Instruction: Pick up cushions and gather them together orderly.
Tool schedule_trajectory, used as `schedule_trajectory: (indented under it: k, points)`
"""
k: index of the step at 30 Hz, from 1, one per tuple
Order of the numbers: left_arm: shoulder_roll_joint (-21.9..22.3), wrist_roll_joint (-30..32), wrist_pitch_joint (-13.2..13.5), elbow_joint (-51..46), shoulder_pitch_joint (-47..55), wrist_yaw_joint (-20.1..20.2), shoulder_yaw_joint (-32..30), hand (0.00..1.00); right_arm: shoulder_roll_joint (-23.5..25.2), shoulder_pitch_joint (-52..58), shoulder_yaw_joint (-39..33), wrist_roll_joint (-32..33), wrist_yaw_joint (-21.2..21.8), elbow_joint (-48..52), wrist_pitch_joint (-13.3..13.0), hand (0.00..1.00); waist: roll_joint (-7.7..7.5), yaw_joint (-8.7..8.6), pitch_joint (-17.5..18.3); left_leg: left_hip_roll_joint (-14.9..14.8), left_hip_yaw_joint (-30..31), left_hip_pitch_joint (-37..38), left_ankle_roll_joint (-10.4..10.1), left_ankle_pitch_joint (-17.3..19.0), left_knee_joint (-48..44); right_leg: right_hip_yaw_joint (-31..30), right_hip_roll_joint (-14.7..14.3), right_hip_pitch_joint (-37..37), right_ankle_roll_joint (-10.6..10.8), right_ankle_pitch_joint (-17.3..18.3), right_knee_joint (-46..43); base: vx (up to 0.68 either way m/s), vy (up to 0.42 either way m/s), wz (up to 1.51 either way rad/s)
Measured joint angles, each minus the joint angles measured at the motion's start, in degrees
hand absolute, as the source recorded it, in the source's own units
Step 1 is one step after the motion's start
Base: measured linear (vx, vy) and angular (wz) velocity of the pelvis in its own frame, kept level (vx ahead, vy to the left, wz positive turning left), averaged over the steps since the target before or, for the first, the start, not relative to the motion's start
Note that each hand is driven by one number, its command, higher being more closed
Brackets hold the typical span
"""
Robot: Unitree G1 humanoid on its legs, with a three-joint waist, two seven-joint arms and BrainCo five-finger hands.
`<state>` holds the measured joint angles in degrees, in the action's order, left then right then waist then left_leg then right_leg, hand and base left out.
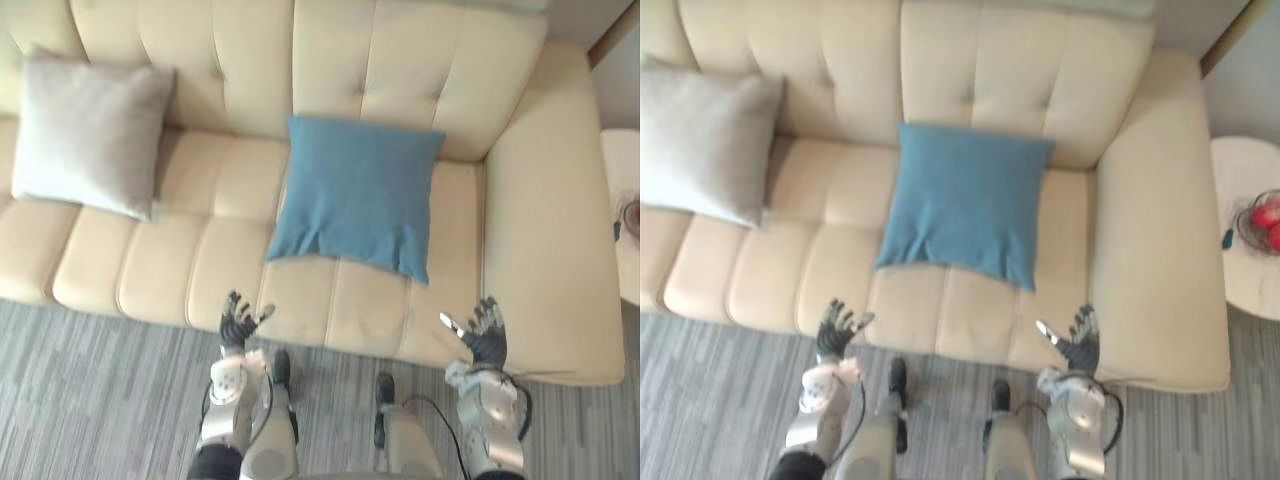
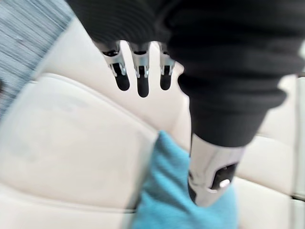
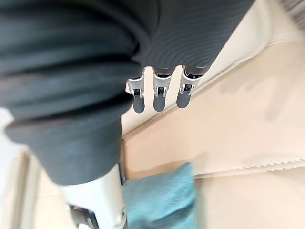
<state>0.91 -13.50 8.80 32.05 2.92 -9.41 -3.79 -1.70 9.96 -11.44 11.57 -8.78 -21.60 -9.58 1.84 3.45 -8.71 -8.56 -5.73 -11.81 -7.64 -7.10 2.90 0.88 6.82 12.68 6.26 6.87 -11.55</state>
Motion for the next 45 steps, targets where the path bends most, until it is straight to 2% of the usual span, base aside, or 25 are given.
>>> schedule_trajectory:
  k: [5,10,16,21,28,29,31,32,33,34,35,36,37,38,39,40,41,42,43,44,45]
  points:
    - [-0.16,6.19,-1.89,13.83,2.38,2.94,-3.02,0.00,1.96,0.48,-1.43,-2.99,2.94,-16.33,2.49,0.00,-0.74,0.00,5.86,0.06,-0.18,4.98,-0.42,0.72,2.32,0.63,0.04,-5.29,0.04,-0.12,4.06,0.04,0.010,0.04]
    - [-1.18,9.01,-2.49,22.01,3.11,3.37,-6.51,0.00,2.05,-0.12,-3.27,-3.15,3.97,-26.46,3.47,0.00,-2.16,0.02,7.85,0.26,-0.01,7.57,-0.65,0.95,2.95,1.02,0.12,-9.25,0.00,-1.05,7.38,0.04,0.012,0.02]
    - [-2.60,11.59,-3.04,26.14,3.37,3.54,-8.14,0.00,1.29,-1.41,-6.59,-4.40,4.18,-34.24,4.57,0.00,-2.29,-0.46,8.05,0.51,0.26,9.92,-0.83,2.20,2.96,0.61,0.22,-12.19,0.16,-1.47,9.22,0.03,0.003,-0.03]
    - [-3.02,13.14,-3.03,27.07,3.18,4.02,-8.09,0.00,1.16,-1.95,-6.62,-4.80,4.25,-35.92,5.01,0.00,-2.41,-0.72,8.05,0.72,0.28,10.42,-0.82,2.28,2.95,0.10,0.24,-12.86,0.25,-1.61,9.42,0.03,0.000,-0.01]
    - [-3.13,14.32,-3.02,27.09,1.96,4.00,-7.34,0.00,1.23,-4.84,-5.83,-5.22,4.10,-35.45,5.12,0.00,-3.58,-0.49,6.76,0.59,-4.45,11.93,-0.55,2.89,2.76,-4.25,0.12,-9.76,0.77,-2.40,5.88,-0.03,0.015,-0.37]
    - [-3.48,14.53,-3.02,27.05,1.00,3.92,-6.02,0.00,1.18,-6.08,-4.58,-5.98,3.79,-35.21,5.34,0.00,-3.67,-0.18,5.47,0.09,-6.30,11.63,-0.53,4.38,0.62,-4.34,-0.37,-7.89,0.83,-3.47,2.74,-0.10,0.008,-0.60]
    - [-3.63,14.53,-3.03,26.92,-0.26,3.86,-5.80,0.00,1.29,-6.62,-3.25,-6.48,3.60,-34.33,5.72,0.00,-3.85,-0.10,4.60,-0.60,-7.50,9.98,0.47,6.12,-2.71,-1.94,-0.51,-5.50,0.66,-5.21,0.05,-0.14,0.009,-0.55]
    - [-2.88,14.53,-3.06,25.88,-0.55,3.73,-5.82,0.00,1.24,-6.67,-1.83,-6.99,3.35,-32.67,5.67,0.00,-3.00,0.17,4.18,-2.10,-8.22,7.78,2.07,7.05,-5.23,0.33,-0.59,-4.65,0.41,-6.93,0.36,-0.22,0.014,-0.34]
    - [-2.30,14.53,-3.09,25.00,-0.89,3.61,-6.18,0.00,1.52,-6.73,-1.36,-7.11,3.24,-32.01,5.78,0.00,-2.79,-0.13,3.84,-2.44,-8.50,6.71,2.29,7.28,-6.88,2.90,0.20,-2.41,-0.52,-2.26,-9.37,-0.20,0.003,-0.16]
    - [-2.11,14.52,-3.10,24.32,-1.03,3.54,-6.15,0.00,1.71,-6.50,-1.33,-7.12,3.20,-32.01,5.96,0.00,-2.99,-0.16,3.78,-2.35,-8.17,6.41,2.40,7.35,-7.68,3.83,0.65,-1.38,-0.79,0.76,-16.79,-0.14,-0.027,0.29]
    - [-1.92,14.51,-3.09,22.92,-1.01,3.46,-6.05,0.00,1.96,-6.16,-1.06,-7.13,3.20,-32.05,6.23,0.00,-3.70,-0.04,3.91,-1.92,-7.04,5.71,2.63,7.49,-9.97,5.02,1.92,-1.78,0.87,4.06,-29.71,-0.08,-0.062,0.34]
    - [-1.96,14.51,-3.09,22.36,-0.84,3.39,-6.13,0.00,1.92,-6.34,-0.64,-7.15,3.20,-32.05,6.21,0.00,-4.17,0.27,4.17,-1.73,-6.87,4.91,2.43,7.34,-11.55,4.97,2.57,-2.73,1.45,4.53,-33.77,-0.09,-0.082,0.30]
    - [-2.06,14.50,-3.09,21.97,-0.60,3.38,-6.35,0.00,1.95,-6.43,-0.33,-7.15,3.22,-32.05,6.20,0.00,-4.59,0.48,4.47,-1.61,-6.85,3.93,2.33,7.28,-13.02,4.86,3.02,-3.41,1.51,4.43,-34.77,-0.12,-0.138,0.07]
    - [-2.37,14.47,-3.13,21.22,-0.43,3.11,-6.55,0.00,2.01,-7.14,0.40,-7.16,3.27,-32.04,6.14,0.00,-5.77,1.11,4.90,-1.57,-6.65,1.45,2.33,7.28,-15.70,4.61,3.38,-5.03,2.41,5.48,-31.94,-0.19,-0.151,-0.14]
    - [-1.66,14.38,-3.48,21.21,-0.93,2.94,-6.70,0.00,1.54,-8.41,0.21,-7.18,3.17,-32.02,6.13,0.00,-4.11,2.24,4.55,-2.82,-6.08,-0.38,2.42,7.11,-17.08,5.78,1.09,-5.90,1.96,7.24,-27.48,-0.20,-0.130,-0.23]
    - [-0.71,14.36,-3.62,21.20,-0.69,2.89,-6.62,0.00,1.36,-8.97,0.19,-7.17,3.10,-31.90,6.12,0.00,-2.91,3.05,4.64,-3.71,-5.74,-0.98,2.86,6.81,-17.01,6.35,0.08,-6.85,1.50,7.73,-24.46,-0.18,-0.069,-0.25]
    - [-0.08,14.34,-3.52,20.66,-0.51,2.86,-6.37,0.00,1.11,-8.97,0.05,-7.16,2.74,-31.52,6.06,0.00,-2.61,3.42,4.63,-4.03,-5.56,-1.82,3.79,6.14,-16.81,6.89,-0.84,-7.81,-0.16,8.81,-20.97,-0.18,-0.083,-0.12]
    - [0.08,14.22,-3.43,20.32,-0.58,2.75,-6.11,0.00,1.08,-9.22,-0.09,-7.15,2.35,-31.41,6.04,0.00,-2.04,3.86,4.87,-3.97,-5.77,-2.58,4.01,4.87,-16.53,7.04,-1.03,-8.09,-0.78,10.39,-18.96,-0.23,-0.139,-0.04]
    - [0.43,13.83,-3.48,20.50,-0.82,2.38,-4.83,0.00,0.78,-9.56,-0.02,-7.12,1.91,-31.40,6.05,0.00,-1.24,4.07,4.51,-4.40,-5.83,-3.19,1.79,3.11,-15.40,7.89,-1.58,-8.57,-1.89,12.03,-16.63,-0.29,-0.169,0.03]
    - [0.71,13.28,-3.48,20.69,-1.14,1.96,-3.47,0.00,0.45,-9.65,-0.01,-7.09,1.38,-31.44,6.10,0.00,-0.16,3.99,3.99,-5.01,-5.49,-3.43,1.02,1.09,-14.27,8.61,-2.37,-8.74,-2.28,12.23,-15.23,-0.26,-0.132,0.06]
    - [0.77,13.26,-3.48,20.68,-1.13,1.94,-3.27,0.00,0.56,-9.72,0.03,-7.08,1.21,-31.49,6.12,0.00,0.26,3.98,3.97,-5.12,-5.41,-3.46,1.14,0.09,-13.65,9.00,-2.53,-8.64,-2.37,12.18,-14.97,-0.38,-0.123,0.16]
